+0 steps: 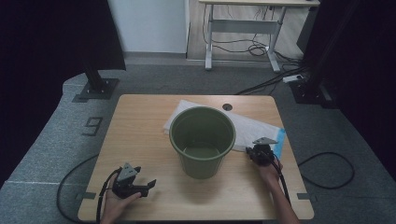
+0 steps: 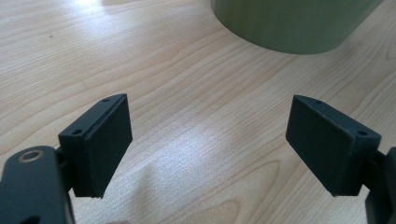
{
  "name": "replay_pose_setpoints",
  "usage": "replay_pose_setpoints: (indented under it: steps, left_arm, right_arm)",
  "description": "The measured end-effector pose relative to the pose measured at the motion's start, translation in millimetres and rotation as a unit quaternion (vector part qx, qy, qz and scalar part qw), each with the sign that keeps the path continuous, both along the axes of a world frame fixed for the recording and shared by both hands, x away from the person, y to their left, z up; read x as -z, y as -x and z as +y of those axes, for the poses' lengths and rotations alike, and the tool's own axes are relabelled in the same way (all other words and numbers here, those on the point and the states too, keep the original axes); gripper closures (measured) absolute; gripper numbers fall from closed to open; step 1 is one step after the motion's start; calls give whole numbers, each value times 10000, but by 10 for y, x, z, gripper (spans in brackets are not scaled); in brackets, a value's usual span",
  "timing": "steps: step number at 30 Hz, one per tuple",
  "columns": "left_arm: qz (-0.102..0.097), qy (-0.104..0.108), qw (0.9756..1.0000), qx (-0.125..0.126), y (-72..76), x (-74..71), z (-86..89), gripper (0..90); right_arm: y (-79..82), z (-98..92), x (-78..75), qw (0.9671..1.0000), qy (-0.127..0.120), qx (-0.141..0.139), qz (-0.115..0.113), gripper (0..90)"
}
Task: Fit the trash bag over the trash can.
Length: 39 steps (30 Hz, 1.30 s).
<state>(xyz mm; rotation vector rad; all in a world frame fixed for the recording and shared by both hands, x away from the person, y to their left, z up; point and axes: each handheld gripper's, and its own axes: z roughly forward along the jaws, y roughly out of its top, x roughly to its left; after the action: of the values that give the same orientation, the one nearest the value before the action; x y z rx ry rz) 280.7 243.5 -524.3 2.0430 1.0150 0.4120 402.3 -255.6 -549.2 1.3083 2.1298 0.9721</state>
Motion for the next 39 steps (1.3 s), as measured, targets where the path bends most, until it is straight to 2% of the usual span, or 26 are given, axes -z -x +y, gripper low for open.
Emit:
replay_pose_setpoints:
  steps: [5, 12, 18, 24, 25, 26, 28, 31, 33, 36, 38, 39]
  left_arm:
    - [-4, 4, 10000, -28, -3, -3, 17, 145]
    - [-64, 62, 9999, -47, -9, -31, 37, 145]
    - [-51, 60, 10000, -35, -28, -27, 34, 147]
    - [-45, 19, 10000, -10, -33, -27, 14, 147]
    - [-47, 20, 10000, -9, -33, -28, 14, 148]
    - [-48, 19, 10000, -11, -33, -28, 14, 147]
    - [-44, 14, 10000, -11, -34, -28, 13, 148]
    - [-27, 0, 10000, -1, -42, -18, 5, 148]
    - [-12, -15, 10000, 11, -50, -11, -4, 148]
    - [-5, -46, 10000, 24, -54, -8, -13, 148]
    - [-14, -46, 10000, 11, -48, -12, -5, 148]
    - [-19, -34, 10000, 3, -46, -14, 0, 148]
  right_arm:
    - [251, -45, -25, 10000, 6, -6, 51, 882]
    - [681, -195, -37, 10000, -15, 33, 82, 883]
    - [1007, -323, -38, 9996, -203, 150, 112, 882]
    - [1180, -381, -45, 9992, -310, 219, 142, 881]
    - [1188, -378, -50, 9992, -298, 234, 125, 876]
    - [1189, -370, -57, 9993, -267, 235, 86, 834]
    - [1181, -325, -81, 9997, -157, 208, -43, 683]
    - [1121, -238, -133, 9990, -321, 120, -270, 580]
    - [1022, -156, -174, 9983, -449, 9, -361, 521]
    - [801, 32, -213, 9972, -593, -303, -339, 449]
    - [675, 131, -189, 9972, -559, -427, -254, 427]
    - [592, 191, -161, 9979, -410, -448, -241, 419]
